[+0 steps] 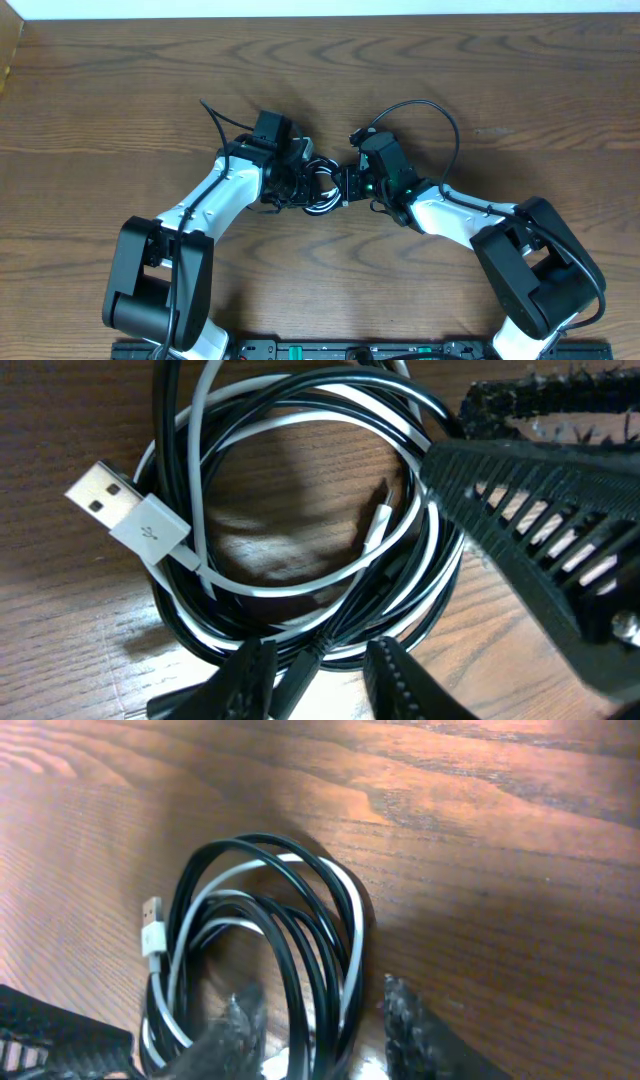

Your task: Untangle cables

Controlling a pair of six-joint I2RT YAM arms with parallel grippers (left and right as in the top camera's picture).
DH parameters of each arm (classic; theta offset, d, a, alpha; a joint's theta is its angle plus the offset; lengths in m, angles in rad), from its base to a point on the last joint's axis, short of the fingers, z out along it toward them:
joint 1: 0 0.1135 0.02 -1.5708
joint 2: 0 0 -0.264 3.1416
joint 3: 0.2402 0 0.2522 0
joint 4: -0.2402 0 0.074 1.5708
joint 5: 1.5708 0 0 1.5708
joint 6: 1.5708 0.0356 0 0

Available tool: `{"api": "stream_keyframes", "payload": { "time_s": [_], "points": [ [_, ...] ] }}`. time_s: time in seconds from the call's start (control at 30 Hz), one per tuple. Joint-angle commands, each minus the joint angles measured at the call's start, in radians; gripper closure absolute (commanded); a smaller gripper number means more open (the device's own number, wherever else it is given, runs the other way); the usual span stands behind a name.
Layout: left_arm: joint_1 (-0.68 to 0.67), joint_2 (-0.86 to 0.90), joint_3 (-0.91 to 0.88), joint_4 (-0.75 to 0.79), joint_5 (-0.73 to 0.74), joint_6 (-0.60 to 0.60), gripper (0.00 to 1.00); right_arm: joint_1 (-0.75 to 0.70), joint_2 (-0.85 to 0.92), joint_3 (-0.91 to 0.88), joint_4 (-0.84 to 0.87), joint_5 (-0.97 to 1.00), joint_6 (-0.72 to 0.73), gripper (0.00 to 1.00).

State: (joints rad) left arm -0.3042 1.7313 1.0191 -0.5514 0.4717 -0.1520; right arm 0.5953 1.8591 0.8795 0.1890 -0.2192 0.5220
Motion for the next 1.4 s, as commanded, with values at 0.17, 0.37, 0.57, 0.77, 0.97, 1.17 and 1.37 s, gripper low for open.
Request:
{"api": "stream_keyframes", "payload": {
  "time_s": [0.17, 0.37, 0.57, 0.77, 0.97, 1.17, 1.37],
  "points": [
    [-0.003, 0.014, -0.039, 0.020, -0.013, 0.009, 0.70, 0.015, 0.045, -0.006, 0.041, 0.007, -0.003, 0.71],
    [-0.003, 0.014, -0.040, 0.012, -0.012, 0.009, 0.73, 0.015, 0.045, -0.006, 0.048, 0.003, -0.003, 0.75],
    [-0.003, 0.014, -0.040, -0.002, -0.012, 0.010, 0.73, 0.015, 0.045, -0.006, 0.047, 0.003, -0.014, 0.95],
    [-0.003, 0.014, -0.040, 0.000, -0.012, 0.010, 0.73, 0.015, 0.045, -0.006, 0.045, 0.003, -0.014, 0.98],
    [-0.003, 0.014, -0.040, -0.001, -0.012, 0.010, 0.74, 0.013, 0.045, -0.006, 0.030, 0.003, -0.014, 0.80],
    [-0.003, 0.014, -0.040, -0.030, -0.012, 0.010, 0.75, 0.008, 0.045, -0.006, 0.017, 0.003, -0.013, 0.78],
    [-0.003, 0.014, -0.040, -0.026, -0.011, 0.010, 0.75, 0.006, 0.045, -0.006, 0.016, -0.003, -0.010, 0.87]
  ]
}}
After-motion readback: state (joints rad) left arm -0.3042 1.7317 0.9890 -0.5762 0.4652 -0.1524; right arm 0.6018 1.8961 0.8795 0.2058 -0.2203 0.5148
